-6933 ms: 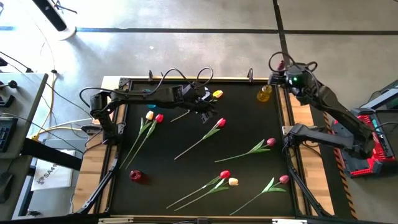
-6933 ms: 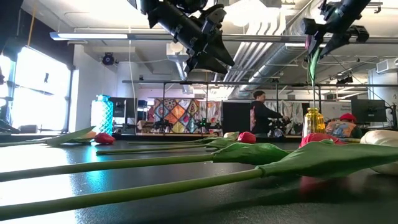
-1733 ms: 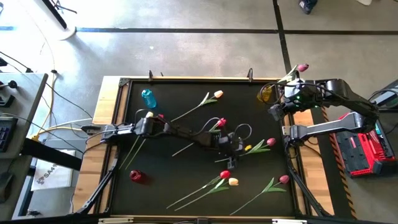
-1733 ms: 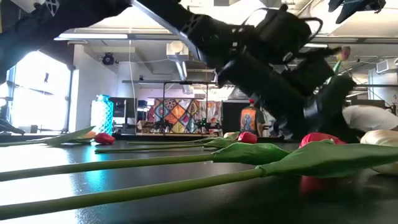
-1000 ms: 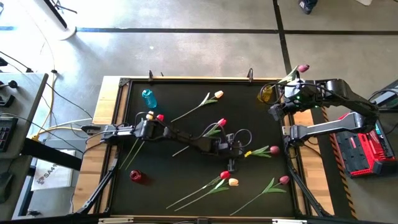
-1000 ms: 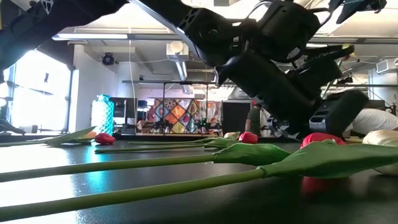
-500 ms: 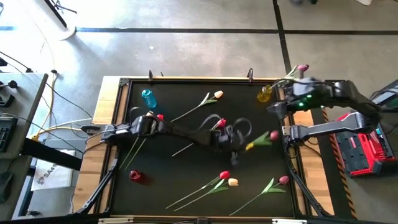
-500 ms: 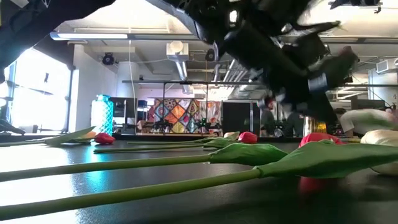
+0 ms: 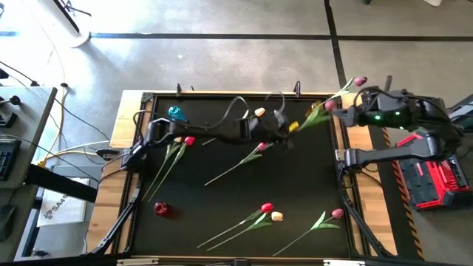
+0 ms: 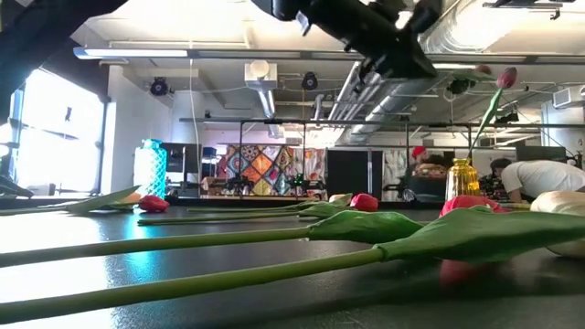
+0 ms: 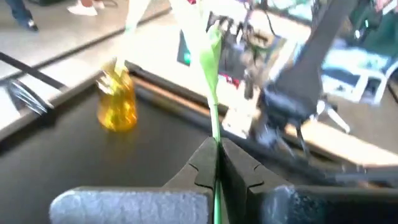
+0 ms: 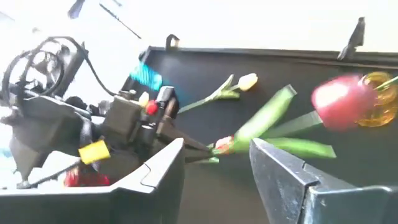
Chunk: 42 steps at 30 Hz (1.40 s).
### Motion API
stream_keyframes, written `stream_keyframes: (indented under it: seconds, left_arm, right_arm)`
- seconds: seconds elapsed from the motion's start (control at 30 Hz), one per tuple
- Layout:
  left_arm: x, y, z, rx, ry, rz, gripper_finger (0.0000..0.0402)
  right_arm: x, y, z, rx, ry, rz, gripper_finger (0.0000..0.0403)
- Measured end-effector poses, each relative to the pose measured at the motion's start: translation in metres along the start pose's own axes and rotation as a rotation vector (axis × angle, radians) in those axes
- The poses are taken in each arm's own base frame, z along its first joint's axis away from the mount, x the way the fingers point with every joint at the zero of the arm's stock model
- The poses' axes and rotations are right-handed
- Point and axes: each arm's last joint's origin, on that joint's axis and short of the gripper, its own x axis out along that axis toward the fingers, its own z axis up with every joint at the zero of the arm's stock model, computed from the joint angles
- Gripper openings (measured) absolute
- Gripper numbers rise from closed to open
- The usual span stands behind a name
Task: Sort flowers into vase by color
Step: Put the top dark red flower into the yellow vase
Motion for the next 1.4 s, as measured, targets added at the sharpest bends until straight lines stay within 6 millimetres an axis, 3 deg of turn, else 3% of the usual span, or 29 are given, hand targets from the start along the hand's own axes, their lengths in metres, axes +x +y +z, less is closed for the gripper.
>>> stream_keyframes:
  seconds: [0.17,0.37,0.6,0.87,1.1,1.4]
  left_arm:
    - [-0.013,0.012,0.033,-0.044,-0.128,-0.037,0.0]
    - [-0.019,0.014,0.057,-0.093,-0.294,-0.144,0.0]
    - [-0.021,0.017,0.067,-0.095,-0.372,-0.238,0.0]
    - [-0.021,0.035,0.077,-0.03,-0.378,-0.431,0.0]
    - [-0.022,0.049,0.085,0.006,-0.401,-0.536,0.0]
    - [-0.019,0.066,0.088,-0.009,-0.385,-0.491,0.0012]
  right_arm:
    - [0.003,0.003,0.001,-0.02,-0.006,-0.012,0.0188]
    - [0.017,0.017,0.004,-0.097,-0.04,-0.022,0.0219]
    - [0.015,0.029,0.014,-0.169,-0.164,0.079,0.0247]
    - [0.022,0.04,0.019,-0.185,-0.23,0.095,0.0237]
    - [0.038,0.052,0.021,-0.183,-0.26,0.038,0.0183]
    - [0.043,0.054,0.021,-0.226,-0.278,0.003,0.0014]
